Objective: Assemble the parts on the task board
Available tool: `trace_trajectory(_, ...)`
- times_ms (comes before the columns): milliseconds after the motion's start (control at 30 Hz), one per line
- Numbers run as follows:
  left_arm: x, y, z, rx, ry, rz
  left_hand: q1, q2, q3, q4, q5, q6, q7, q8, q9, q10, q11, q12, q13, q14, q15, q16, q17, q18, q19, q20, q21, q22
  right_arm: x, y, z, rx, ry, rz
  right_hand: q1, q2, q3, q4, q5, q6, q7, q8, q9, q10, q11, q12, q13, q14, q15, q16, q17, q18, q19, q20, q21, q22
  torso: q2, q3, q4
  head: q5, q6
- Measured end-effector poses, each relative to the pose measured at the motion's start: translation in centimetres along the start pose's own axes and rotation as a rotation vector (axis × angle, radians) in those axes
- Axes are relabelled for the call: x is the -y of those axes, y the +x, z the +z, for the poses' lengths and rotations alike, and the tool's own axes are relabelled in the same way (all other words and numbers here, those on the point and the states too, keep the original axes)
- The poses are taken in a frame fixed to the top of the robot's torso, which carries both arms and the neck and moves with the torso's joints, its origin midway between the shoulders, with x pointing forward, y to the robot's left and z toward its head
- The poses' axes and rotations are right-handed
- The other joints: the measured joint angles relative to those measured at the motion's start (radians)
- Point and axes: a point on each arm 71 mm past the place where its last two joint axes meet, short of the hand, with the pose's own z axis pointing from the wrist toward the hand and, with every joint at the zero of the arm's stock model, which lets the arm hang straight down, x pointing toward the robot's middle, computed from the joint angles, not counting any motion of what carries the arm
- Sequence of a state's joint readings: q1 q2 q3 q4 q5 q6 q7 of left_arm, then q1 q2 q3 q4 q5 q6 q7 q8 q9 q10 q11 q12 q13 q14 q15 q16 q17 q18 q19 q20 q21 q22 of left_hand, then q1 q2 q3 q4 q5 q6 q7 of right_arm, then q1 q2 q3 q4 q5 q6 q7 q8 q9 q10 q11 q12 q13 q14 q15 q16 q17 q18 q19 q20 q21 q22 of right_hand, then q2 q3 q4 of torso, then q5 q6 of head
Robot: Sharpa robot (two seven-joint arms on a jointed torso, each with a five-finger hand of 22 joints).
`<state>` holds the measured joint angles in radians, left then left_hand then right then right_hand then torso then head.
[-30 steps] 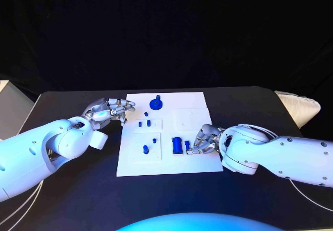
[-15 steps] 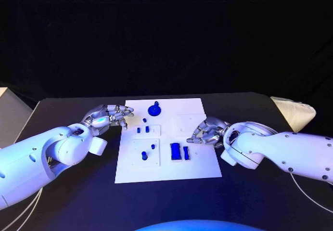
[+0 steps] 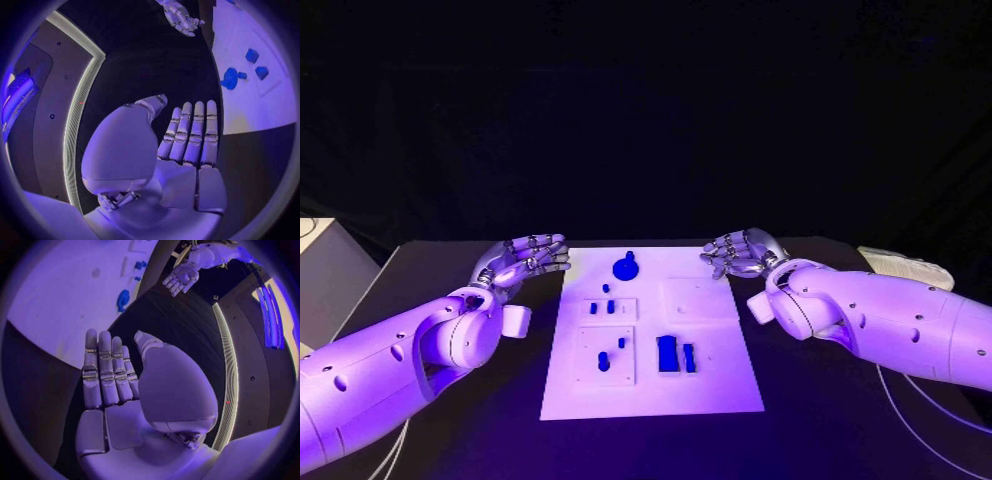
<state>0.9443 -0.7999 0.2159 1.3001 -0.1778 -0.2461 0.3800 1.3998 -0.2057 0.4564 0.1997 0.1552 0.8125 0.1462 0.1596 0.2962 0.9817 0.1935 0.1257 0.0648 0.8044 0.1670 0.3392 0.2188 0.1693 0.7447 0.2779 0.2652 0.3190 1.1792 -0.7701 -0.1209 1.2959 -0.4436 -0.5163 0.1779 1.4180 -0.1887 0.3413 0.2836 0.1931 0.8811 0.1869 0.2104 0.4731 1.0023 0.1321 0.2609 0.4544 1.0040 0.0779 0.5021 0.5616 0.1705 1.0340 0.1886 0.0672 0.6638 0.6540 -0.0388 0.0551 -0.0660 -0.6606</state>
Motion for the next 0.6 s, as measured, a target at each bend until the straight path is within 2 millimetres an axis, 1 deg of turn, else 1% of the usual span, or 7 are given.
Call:
trace_trajectory(133, -0.5, -0.5, 0.6, 0.042, 0.006, -0.004, 0.015, 0.015, -0.058, 0.000, 0.000, -0.016, -0.016, -0.024, -0.027, -0.060, -0.001, -0.061, -0.002, -0.040, 0.019, -0.108, -0.036, 0.000, -0.010, 0.010, -0.113, -0.090, 0.1, -0.2, 1.0, 0.035, -0.039, 0.053, 0.001, -0.001, 0.036, -0.013, -0.008, 0.009, 0.008, -0.040, -0.040, 0.019, 0.019, -0.090, -0.187, -0.002, 0.026, -0.168, -0.104, 0.000, -0.044, 0.030, -0.003, -0.162, -0.009, 0.0015, 0.0004, 0.005, 0.018)
trace_trajectory(233, -0.7, -0.5, 0.8, 0.057, 0.007, -0.008, 0.006, 0.023, -0.082, -0.006, -0.006, -0.044, -0.019, -0.030, -0.041, -0.100, -0.008, -0.063, -0.004, -0.069, 0.011, -0.130, -0.049, 0.000, -0.031, 0.002, -0.132, -0.111, 0.2, -0.2, 1.3, 0.049, -0.058, 0.074, -0.004, 0.003, 0.036, -0.029, -0.014, -0.013, 0.009, -0.061, -0.071, 0.021, 0.017, -0.120, -0.259, -0.004, 0.031, -0.232, -0.156, 0.000, -0.083, 0.029, -0.003, -0.243, -0.013, 0.0042, 0.0009, 0.007, 0.026)
trace_trajectory(300, -0.7, -0.6, 0.8, 0.057, 0.006, -0.007, -0.077, 0.065, -0.158, -0.045, -0.037, -0.199, -0.045, -0.057, -0.092, -0.277, -0.044, -0.077, -0.016, -0.218, -0.025, -0.174, -0.084, -0.034, -0.173, -0.052, -0.160, -0.154, 0.2, -0.2, 1.2, 0.048, -0.058, 0.075, -0.094, 0.036, -0.043, -0.083, -0.052, -0.193, -0.029, -0.093, -0.155, -0.062, -0.014, -0.151, -0.305, -0.152, 0.010, -0.292, -0.243, -0.026, -0.280, -0.015, -0.018, -0.335, -0.013, 0.0042, 0.0007, 0.007, 0.026)
trace_trajectory(333, -0.8, -0.6, 0.7, 0.057, 0.004, -0.005, -0.144, 0.091, -0.211, -0.072, -0.058, -0.307, -0.063, -0.076, -0.128, -0.402, -0.071, -0.086, -0.025, -0.322, -0.050, -0.203, -0.107, -0.062, -0.274, -0.093, -0.179, -0.183, 0.2, -0.1, 1.2, 0.047, -0.057, 0.077, -0.158, 0.062, -0.094, -0.117, -0.076, -0.311, -0.056, -0.113, -0.208, -0.191, -0.034, -0.170, -0.331, -0.288, -0.005, -0.328, -0.297, -0.052, -0.408, -0.045, -0.027, -0.391, -0.013, 0.0042, 0.0006, 0.007, 0.026)
trace_trajectory(433, -0.9, -0.3, 0.5, 0.052, -0.004, 0.001, -0.291, 0.136, -0.306, -0.122, -0.096, -0.503, -0.095, -0.108, -0.193, -0.627, -0.119, -0.101, -0.040, -0.510, -0.096, -0.256, -0.151, -0.103, -0.457, -0.165, -0.213, -0.236, 0.0, 0.3, 0.9, 0.042, -0.057, 0.094, -0.295, 0.108, -0.184, -0.177, -0.119, -0.519, -0.105, -0.148, -0.305, -0.475, -0.070, -0.203, -0.376, -0.546, -0.032, -0.392, -0.393, -0.095, -0.636, -0.097, -0.041, -0.490, -0.018, 0.0056, -0.0025, 0.011, 0.027)
trace_trajectory(500, -1.1, 0.4, 0.3, 0.042, -0.010, 0.002, -0.374, 0.154, -0.346, -0.143, -0.112, -0.586, -0.109, -0.122, -0.221, -0.722, -0.139, -0.106, -0.047, -0.588, -0.115, -0.278, -0.169, -0.117, -0.534, -0.195, -0.226, -0.258, -0.2, 1.0, 0.5, 0.034, -0.058, 0.118, -0.393, 0.133, -0.232, -0.211, -0.142, -0.631, -0.130, -0.167, -0.357, -0.637, -0.089, -0.221, -0.400, -0.687, -0.046, -0.426, -0.445, -0.117, -0.759, -0.126, -0.048, -0.544, -0.026, 0.0084, -0.0067, 0.018, 0.031)
trace_trajectory(600, -1.0, 1.5, 0.2, 0.029, -0.012, 0.003, -0.531, 0.172, -0.383, -0.162, -0.127, -0.662, -0.121, -0.135, -0.246, -0.809, -0.157, -0.112, -0.053, -0.661, -0.133, -0.299, -0.186, -0.133, -0.605, -0.223, -0.240, -0.278, -0.5, 2.0, -0.2, 0.023, -0.061, 0.159, -0.544, 0.151, -0.267, -0.236, -0.159, -0.714, -0.149, -0.182, -0.395, -0.758, -0.103, -0.234, -0.418, -0.792, -0.057, -0.451, -0.484, -0.127, -0.850, -0.146, -0.054, -0.584, -0.040, 0.0139, -0.0153, 0.029, 0.037)
